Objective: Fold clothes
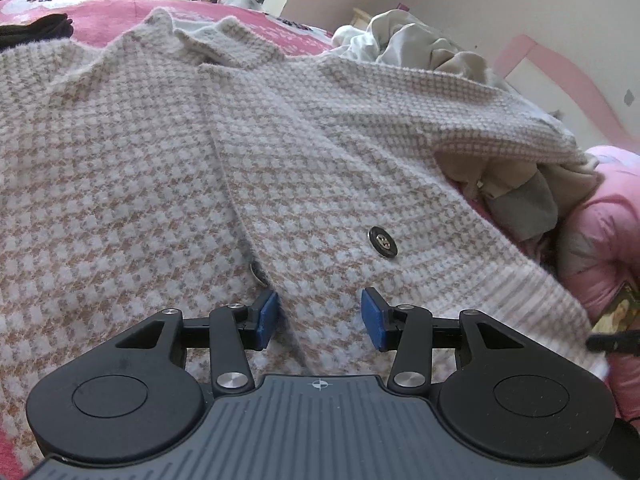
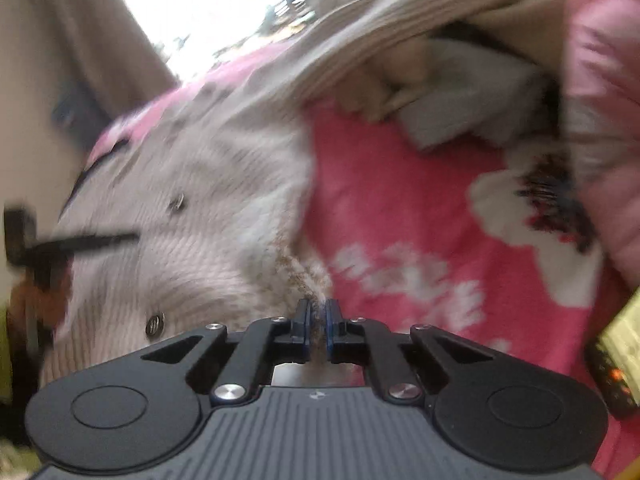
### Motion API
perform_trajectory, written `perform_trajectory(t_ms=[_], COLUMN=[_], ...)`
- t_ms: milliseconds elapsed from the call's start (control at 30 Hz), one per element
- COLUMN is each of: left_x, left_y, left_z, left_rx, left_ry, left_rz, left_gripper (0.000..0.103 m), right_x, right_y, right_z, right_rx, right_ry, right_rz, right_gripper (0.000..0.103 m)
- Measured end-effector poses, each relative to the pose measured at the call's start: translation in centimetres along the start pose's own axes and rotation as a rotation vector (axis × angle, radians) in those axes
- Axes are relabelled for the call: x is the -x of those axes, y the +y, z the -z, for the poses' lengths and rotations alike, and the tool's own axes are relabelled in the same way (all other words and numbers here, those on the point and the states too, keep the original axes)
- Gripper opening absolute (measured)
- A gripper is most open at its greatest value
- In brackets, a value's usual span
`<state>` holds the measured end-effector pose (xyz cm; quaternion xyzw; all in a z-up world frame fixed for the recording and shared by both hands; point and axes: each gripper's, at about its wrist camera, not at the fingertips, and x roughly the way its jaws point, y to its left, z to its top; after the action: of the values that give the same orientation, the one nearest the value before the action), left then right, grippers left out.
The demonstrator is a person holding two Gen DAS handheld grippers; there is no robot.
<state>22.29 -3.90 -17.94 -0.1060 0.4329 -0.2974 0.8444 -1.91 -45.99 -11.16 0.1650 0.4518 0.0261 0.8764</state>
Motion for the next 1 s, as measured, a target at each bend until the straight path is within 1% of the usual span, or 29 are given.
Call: perform_trajectory(t_ms=[67, 133, 267, 333, 433, 467, 500, 533, 567, 600, 633, 667, 700, 800, 867, 933, 1000], left_x=[0.0, 0.1, -0.1, -0.2, -0.2, -0.2, -0.2, -0.2, -0.2, -0.2, -0.2, -0.2, -0.2, -0.1, -0.3, -0.3, -0.1], left_y=[-0.3, -0.6, -1.0, -1.0, -0.9, -0.8, -0.8, -0.7, -0.7, -0.7, -0.6, -0.6, -0.6, -0.7, -0.7, -0.8, -0.8], left_z=[0.1, 0.2, 0.2, 0.2, 0.2, 0.2, 0.2, 0.2, 0.2, 0.3, 0.3, 0.3, 0.3, 0.4, 0.4, 0.4, 0.4], left_rx=[-0.018, -0.038, -0.062, -0.069, -0.069, -0.066, -0.064, -0.063, -0.062, -0.06, -0.059, -0.058, -0.058, -0.065, -0.071, -0.074, -0.075], left_ry=[-0.006, -0.011, -0.012, -0.01, -0.011, -0.011, -0.011, -0.011, -0.011, -0.011, -0.011, -0.011, -0.011, -0.015, -0.015, -0.018, -0.026], left_rz=[0.0, -0.007, -0.019, -0.023, -0.022, -0.02, -0.019, -0.019, -0.018, -0.017, -0.016, -0.016, -0.016, -0.02, -0.023, -0.029, -0.036], left_gripper=[0.044, 0.044, 0.044, 0.044, 0.044, 0.044, 0.044, 0.044, 0.044, 0.044, 0.044, 0.044, 0.044, 0.044, 0.044, 0.044, 0.044], right_x=[-0.2, 0.0, -0.6, -1.0, -0.6, -0.3, -0.2, -0.2, -0.4, -0.8, -1.4, -2.0, -2.4, -1.6, -1.6, -1.6, -1.4], right_y=[-1.4, -2.3, -2.5, -2.5, -3.0, -3.2, -3.4, -3.7, -3.9, -4.0, -4.0, -4.0, -3.9, -3.9, -5.3, -6.7, -7.9], right_z=[0.0, -0.2, -0.1, 0.0, -0.1, -0.1, -0.1, 0.1, 0.2, 0.4, 0.6, 0.9, 1.1, 1.6, 2.3, 3.0, 3.7], right_rx=[-0.05, -0.099, -0.066, -0.066, -0.112, -0.128, -0.141, -0.157, -0.169, -0.176, -0.179, -0.175, -0.174, -0.189, -0.254, -0.32, -0.377], right_ry=[0.004, -0.019, 0.003, 0.012, -0.019, -0.033, -0.046, -0.058, -0.058, -0.04, -0.017, 0.013, 0.029, -0.031, -0.028, -0.026, -0.028], right_rz=[0.031, 0.015, 0.055, 0.054, 0.019, 0.006, -0.004, -0.008, -0.011, -0.013, -0.012, -0.007, -0.005, -0.012, -0.015, -0.018, -0.012], right_gripper=[0.003, 0.003, 0.003, 0.004, 0.014, 0.026, 0.042, 0.046, 0.047, 0.047, 0.043, 0.02, 0.009, 0.007, 0.007, 0.016, 0.022])
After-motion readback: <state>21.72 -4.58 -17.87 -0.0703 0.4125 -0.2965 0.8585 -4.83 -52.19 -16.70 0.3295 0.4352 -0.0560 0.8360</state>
